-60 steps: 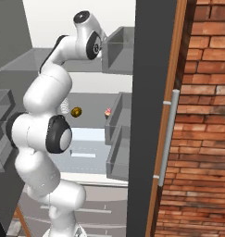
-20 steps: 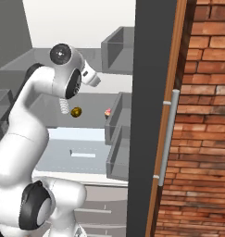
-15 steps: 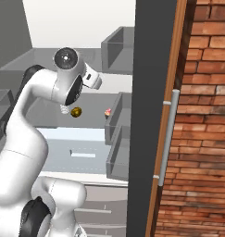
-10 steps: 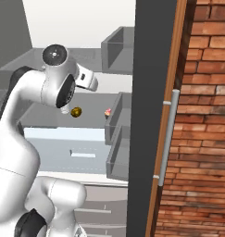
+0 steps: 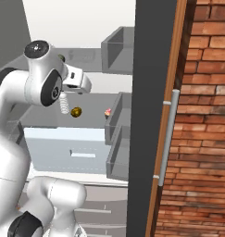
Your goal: Place the tupperware on the top shelf of the fridge. Make space for the tupperware among the existing items by rearranging them on the shelves if needed. Close the fridge door when finished.
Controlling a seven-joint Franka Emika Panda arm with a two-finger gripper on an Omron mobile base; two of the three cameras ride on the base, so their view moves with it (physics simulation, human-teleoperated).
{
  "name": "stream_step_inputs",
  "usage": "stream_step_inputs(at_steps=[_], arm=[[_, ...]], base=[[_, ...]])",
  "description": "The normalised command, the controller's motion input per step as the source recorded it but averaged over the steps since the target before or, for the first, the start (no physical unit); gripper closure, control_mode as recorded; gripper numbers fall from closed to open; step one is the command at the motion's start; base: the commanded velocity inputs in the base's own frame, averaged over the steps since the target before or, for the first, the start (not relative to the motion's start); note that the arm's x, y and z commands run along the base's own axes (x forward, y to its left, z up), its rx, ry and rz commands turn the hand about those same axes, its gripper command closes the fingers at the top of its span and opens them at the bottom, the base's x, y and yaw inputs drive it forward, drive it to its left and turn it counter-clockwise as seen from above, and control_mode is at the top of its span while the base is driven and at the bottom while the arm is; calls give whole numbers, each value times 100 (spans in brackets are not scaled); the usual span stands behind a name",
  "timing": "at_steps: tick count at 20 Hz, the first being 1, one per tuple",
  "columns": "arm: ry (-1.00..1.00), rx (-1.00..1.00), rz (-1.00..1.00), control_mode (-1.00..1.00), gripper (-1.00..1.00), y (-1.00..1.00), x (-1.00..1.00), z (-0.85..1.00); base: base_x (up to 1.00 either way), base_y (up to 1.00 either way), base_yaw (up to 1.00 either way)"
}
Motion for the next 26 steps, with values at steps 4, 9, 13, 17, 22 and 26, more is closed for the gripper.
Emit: stream_step_inputs(at_steps=[4, 9, 13, 17, 22, 26], arm=[[-1, -7, 0, -100, -100, 6, -9, -28], [0, 0, 0, 100, -100, 0, 0, -1], [0, 0, 0, 100, -100, 0, 0, 0], [0, 0, 0, 100, -100, 0, 0, 0], [0, 0, 0, 100, -100, 0, 0, 0], [0, 0, 0, 100, -100, 0, 0, 0]], base=[[0, 0, 0], [-10, 0, 0], [-63, 0, 0], [-78, 0, 0], [-68, -4, 0], [-37, -12, 0]])
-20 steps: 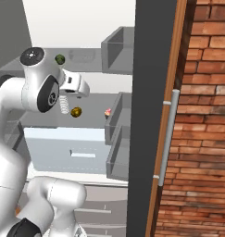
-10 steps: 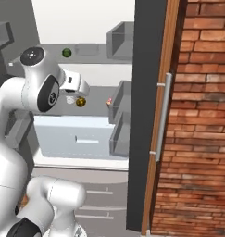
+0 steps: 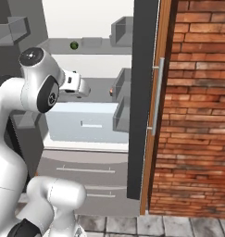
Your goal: Place the tupperware on the top shelf of the fridge. Make space for the tupperware among the existing items by rearranging them on the shelves if needed. Close the fridge door when finished.
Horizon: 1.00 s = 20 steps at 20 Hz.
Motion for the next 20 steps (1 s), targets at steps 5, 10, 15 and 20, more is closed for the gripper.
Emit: stream_step_inputs(at_steps=[5, 10, 15, 20], arm=[[0, 0, 0, -100, -100, -1, 0, 0], [0, 0, 0, -100, -100, -3, 0, 0], [0, 0, 0, -100, -100, -4, 0, 0], [0, -3, 10, -100, -100, 12, -20, -5]], base=[[-4, -3, 0], [0, 0, 0], [0, 0, 0], [0, 0, 0]])
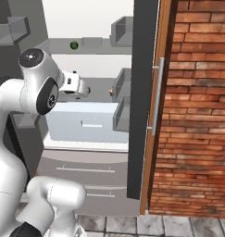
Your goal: Place the tupperware on the top shelf of the fridge. Make space for the tupperware among the existing items by rearranging them on the shelves if needed. Close the fridge door when finished.
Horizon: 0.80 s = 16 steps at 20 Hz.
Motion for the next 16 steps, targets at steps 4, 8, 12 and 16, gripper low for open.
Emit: stream_step_inputs(at_steps=[4, 8, 12, 16], arm=[[0, -17, 23, -100, -100, 68, -35, -30], [0, -20, 24, -100, -100, 87, -30, -35], [0, -21, 26, -100, -100, 94, -49, -27], [0, -30, 24, -100, -100, 100, -36, -23]], base=[[0, 0, 0], [0, 0, 0], [0, 0, 0], [0, 0, 0]])
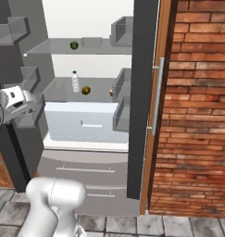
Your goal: Place the tupperware on the top shelf of the fridge. Make space for the tupperware among the existing items by rearranging them on the shelves if needed. Close the fridge door when finished.
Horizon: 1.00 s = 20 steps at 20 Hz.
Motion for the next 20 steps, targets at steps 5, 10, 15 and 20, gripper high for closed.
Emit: stream_step_inputs(at_steps=[5, 10, 15, 20], arm=[[0, -35, 14, -100, -100, 100, -7, -18], [0, -35, 5, -100, -100, 100, 0, -15], [0, -37, 1, -100, -100, 100, 1, -24], [0, -37, 0, -100, -100, 100, 18, -22]], base=[[0, 0, 0], [0, 0, 0], [0, 0, 0], [0, 0, 0]])
